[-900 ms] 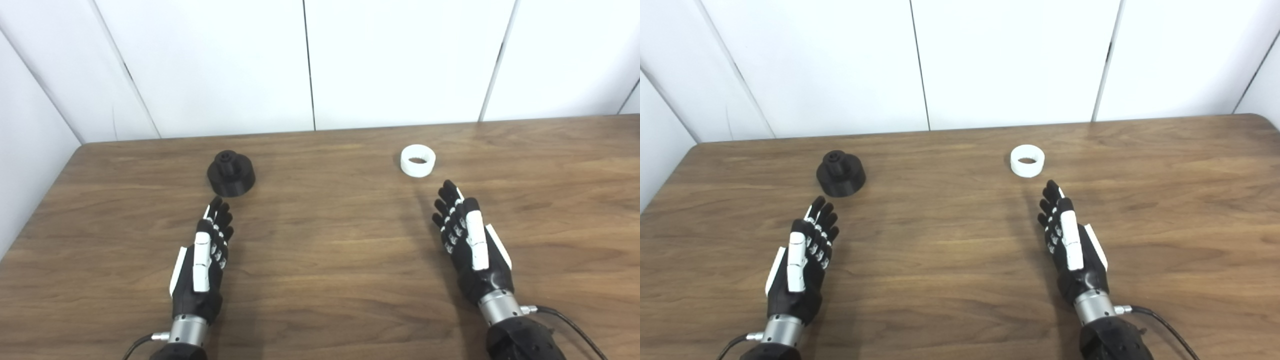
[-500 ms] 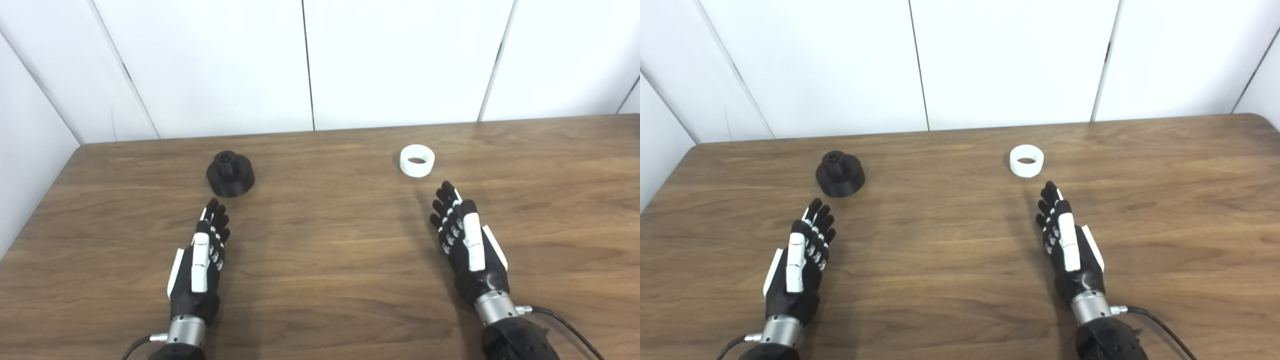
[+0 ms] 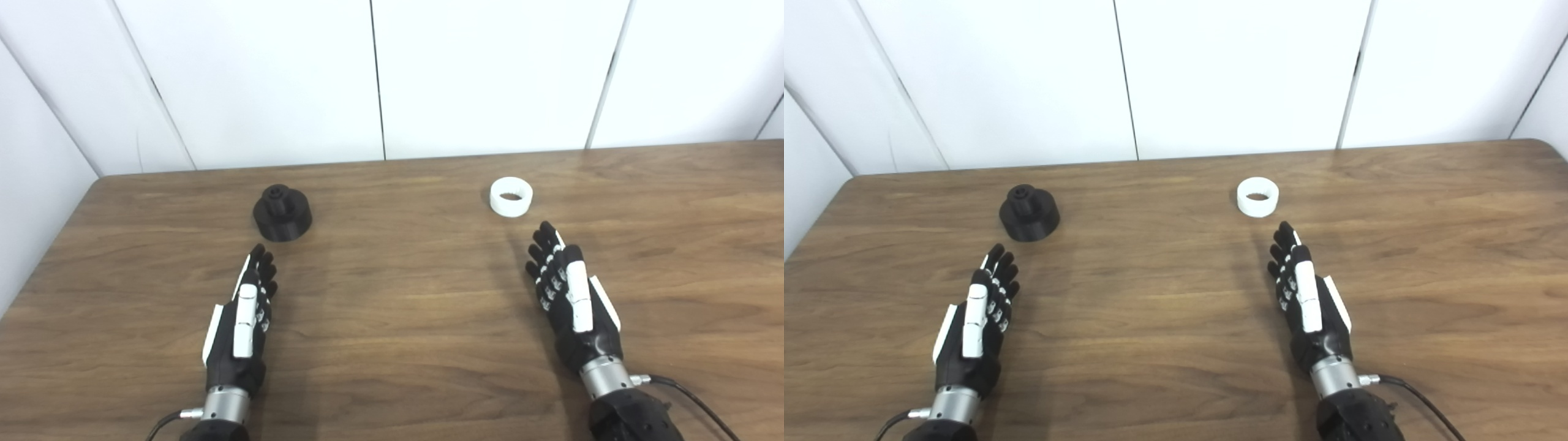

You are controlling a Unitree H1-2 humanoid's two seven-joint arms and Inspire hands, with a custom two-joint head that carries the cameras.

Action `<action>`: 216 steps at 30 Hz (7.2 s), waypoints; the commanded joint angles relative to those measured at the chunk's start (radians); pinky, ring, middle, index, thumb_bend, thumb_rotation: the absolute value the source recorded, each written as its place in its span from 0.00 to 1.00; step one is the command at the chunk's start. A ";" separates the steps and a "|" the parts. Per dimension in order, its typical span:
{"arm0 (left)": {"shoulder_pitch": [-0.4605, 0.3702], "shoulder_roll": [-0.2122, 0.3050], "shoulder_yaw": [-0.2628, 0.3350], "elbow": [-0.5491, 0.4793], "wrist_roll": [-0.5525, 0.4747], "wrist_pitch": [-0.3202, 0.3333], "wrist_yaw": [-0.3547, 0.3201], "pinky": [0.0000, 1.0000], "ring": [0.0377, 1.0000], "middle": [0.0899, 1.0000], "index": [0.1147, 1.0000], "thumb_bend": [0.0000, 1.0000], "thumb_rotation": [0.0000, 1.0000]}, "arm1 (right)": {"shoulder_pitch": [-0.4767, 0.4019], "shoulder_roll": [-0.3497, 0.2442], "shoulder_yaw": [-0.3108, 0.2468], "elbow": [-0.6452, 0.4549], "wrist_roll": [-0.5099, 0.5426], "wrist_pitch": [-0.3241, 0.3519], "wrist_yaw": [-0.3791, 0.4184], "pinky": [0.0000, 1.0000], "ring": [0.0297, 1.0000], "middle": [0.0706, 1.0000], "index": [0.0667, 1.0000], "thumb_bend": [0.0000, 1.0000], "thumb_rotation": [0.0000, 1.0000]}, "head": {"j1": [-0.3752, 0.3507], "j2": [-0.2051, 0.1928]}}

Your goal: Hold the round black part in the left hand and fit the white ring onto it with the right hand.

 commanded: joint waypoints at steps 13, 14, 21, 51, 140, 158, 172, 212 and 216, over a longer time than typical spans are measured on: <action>-0.153 0.238 0.027 -0.206 0.272 0.207 0.014 1.00 1.00 1.00 0.97 0.78 0.57 | -0.031 0.013 0.010 -0.002 -0.011 -0.053 0.005 1.00 1.00 1.00 1.00 0.63 1.00 | 0.022 -0.014; -0.173 0.266 0.027 -0.219 0.291 0.237 0.003 0.99 1.00 1.00 0.98 0.79 0.56 | -0.031 0.015 0.010 -0.001 -0.014 -0.053 0.002 1.00 1.00 1.00 1.00 0.63 1.00 | 0.024 -0.016; -0.252 0.387 0.005 -0.225 0.378 0.316 -0.043 0.98 1.00 1.00 0.97 0.83 0.51 | -0.031 0.017 0.009 0.009 -0.031 -0.063 -0.002 0.98 1.00 1.00 1.00 0.65 1.00 | 0.029 -0.021; -0.515 0.624 -0.290 0.221 0.865 0.136 -0.175 1.00 1.00 0.99 0.93 0.93 0.70 | -0.007 0.011 0.008 -0.002 -0.057 -0.064 -0.002 1.00 1.00 1.00 1.00 0.68 1.00 | 0.021 -0.036; -0.717 0.440 -0.345 0.636 0.794 0.046 -0.086 0.98 1.00 0.93 0.77 0.81 0.55 | 0.073 -0.033 -0.038 -0.063 -0.050 -0.064 0.014 0.99 1.00 1.00 1.00 0.67 1.00 | 0.003 -0.047; -0.709 0.428 -0.344 0.639 0.780 0.030 -0.059 0.97 0.98 0.92 0.66 0.70 0.36 | 0.067 -0.039 -0.038 -0.069 -0.050 -0.055 0.019 0.99 1.00 1.00 1.00 0.68 1.00 | 0.007 -0.047; -0.642 0.422 -0.345 0.511 0.773 0.026 -0.066 0.95 0.97 0.90 0.65 0.73 0.35 | 0.062 -0.037 -0.033 -0.073 -0.056 -0.045 0.016 0.99 1.00 1.00 1.00 0.67 1.00 | 0.004 -0.041; -0.365 0.341 -0.487 0.009 0.849 0.042 -0.265 0.94 0.93 0.88 0.65 0.74 0.43 | 0.064 -0.019 -0.017 -0.085 -0.067 -0.033 0.008 1.00 1.00 1.00 1.00 0.66 1.00 | -0.031 -0.017; -0.340 0.326 -0.498 -0.005 0.860 0.025 -0.257 0.93 0.93 0.88 0.64 0.74 0.43 | 0.064 -0.017 -0.016 -0.090 -0.070 -0.026 0.005 0.99 1.00 0.99 1.00 0.67 1.00 | -0.035 -0.014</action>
